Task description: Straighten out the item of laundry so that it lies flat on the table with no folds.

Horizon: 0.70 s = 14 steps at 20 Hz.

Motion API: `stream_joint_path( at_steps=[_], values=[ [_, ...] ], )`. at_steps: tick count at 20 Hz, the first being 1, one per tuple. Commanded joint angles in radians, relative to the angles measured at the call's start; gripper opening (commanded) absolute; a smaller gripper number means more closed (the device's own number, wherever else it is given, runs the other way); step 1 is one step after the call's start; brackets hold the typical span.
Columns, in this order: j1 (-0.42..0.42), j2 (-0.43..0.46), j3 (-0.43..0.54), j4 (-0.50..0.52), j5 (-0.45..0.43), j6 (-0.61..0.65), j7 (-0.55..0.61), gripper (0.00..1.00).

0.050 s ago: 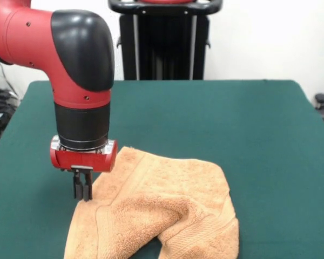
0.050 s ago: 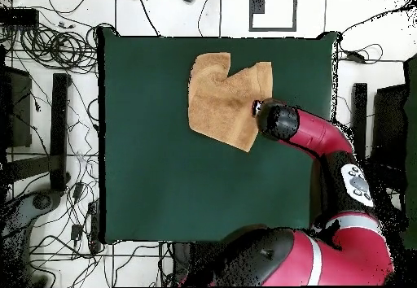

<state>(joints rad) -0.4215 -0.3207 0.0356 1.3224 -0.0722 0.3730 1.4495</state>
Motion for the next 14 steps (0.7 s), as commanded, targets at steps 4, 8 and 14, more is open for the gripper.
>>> stream_joint_path(
  at_steps=[4, 8, 14],
  values=[
    [0.069, 0.032, 0.116, 0.165, 0.09, 0.062, 0.222, 0.0],
    [0.059, 0.03, 0.135, 0.18, 0.112, 0.027, 0.225, 0.0],
    [0.061, 0.041, 0.14, 0.179, 0.132, 0.0, 0.217, 0.0]
  ],
)
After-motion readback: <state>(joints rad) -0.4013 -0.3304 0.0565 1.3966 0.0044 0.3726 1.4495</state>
